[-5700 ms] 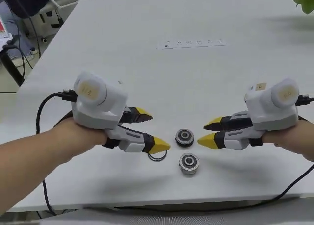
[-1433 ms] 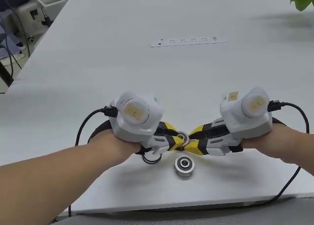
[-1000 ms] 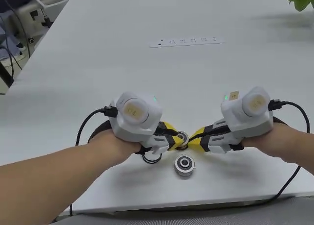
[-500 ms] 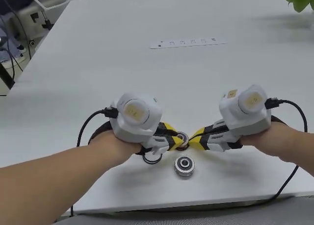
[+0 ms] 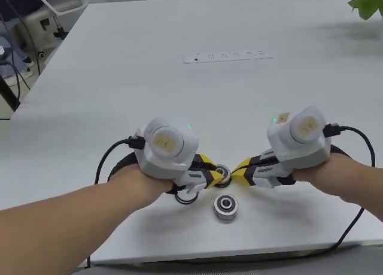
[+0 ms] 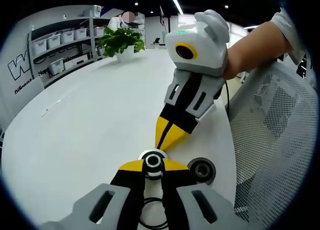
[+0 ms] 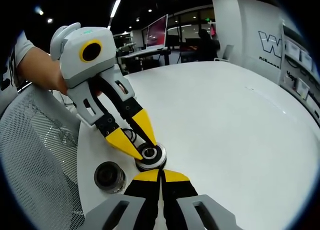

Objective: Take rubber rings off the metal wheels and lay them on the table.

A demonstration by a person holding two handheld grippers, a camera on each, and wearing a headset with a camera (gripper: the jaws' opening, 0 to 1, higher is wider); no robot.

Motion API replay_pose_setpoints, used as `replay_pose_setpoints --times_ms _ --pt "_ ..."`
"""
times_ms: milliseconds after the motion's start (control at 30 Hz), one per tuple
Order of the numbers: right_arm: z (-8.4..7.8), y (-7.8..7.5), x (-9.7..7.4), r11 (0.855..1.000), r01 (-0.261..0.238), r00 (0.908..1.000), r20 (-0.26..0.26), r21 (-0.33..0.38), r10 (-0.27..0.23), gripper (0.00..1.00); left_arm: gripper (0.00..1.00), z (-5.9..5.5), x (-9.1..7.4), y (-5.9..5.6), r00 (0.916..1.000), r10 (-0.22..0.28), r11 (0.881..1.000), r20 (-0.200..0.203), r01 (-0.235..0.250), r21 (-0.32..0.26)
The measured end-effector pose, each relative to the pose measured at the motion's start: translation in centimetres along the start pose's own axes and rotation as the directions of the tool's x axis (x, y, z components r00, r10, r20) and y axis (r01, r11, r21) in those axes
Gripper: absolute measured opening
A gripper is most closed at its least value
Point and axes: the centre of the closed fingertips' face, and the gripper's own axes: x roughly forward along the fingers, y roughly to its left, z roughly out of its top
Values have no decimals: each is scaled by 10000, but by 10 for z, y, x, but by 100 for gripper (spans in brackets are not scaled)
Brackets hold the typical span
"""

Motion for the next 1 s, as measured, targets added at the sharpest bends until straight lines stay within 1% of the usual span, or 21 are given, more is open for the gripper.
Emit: replay_pose_setpoints --times_ms 67,233,300,433,500,533,600,667,733,1000 --pt "2 -1 -2 9996 -65 9999 86 279 63 0 7 0 0 0 10000 4 10000 -29 -4 5" --pt "1 0 -1 9990 -20 10000 89 457 16 0 6 0 0 0 10000 17 10000 -15 -17 -19" --pt "1 -1 -1 9979 30 9999 133 650 -38 0 6 0 0 0 10000 27 10000 -11 -27 -13" --pt "4 -3 -3 9935 47 9994 347 1140 -87 0 6 0 0 0 10000 43 10000 -8 -43 -10" --pt "9 -2 -4 9907 -35 9983 583 1362 -45 0 6 0 0 0 10000 46 10000 -16 -46 -4" --pt "11 -1 -4 9896 -50 9981 616 1438 -39 0 6 0 0 0 10000 54 10000 -21 -54 5" --pt "11 1 -5 9902 -35 9982 603 1394 -49 0 6 0 0 0 10000 71 9999 -39 -71 77" --pt "12 3 -4 9870 -115 9976 691 1605 4 0 6 0 1 -1 9999 111 9999 -105 -109 132" --pt "13 3 -4 9865 -71 9979 653 1635 -37 0 6 0 1 -1 9998 142 9998 -133 -140 148" --pt "15 8 -5 9854 -81 9978 661 1702 -32 0 6 0 1 0 9998 149 9997 -134 -147 172"
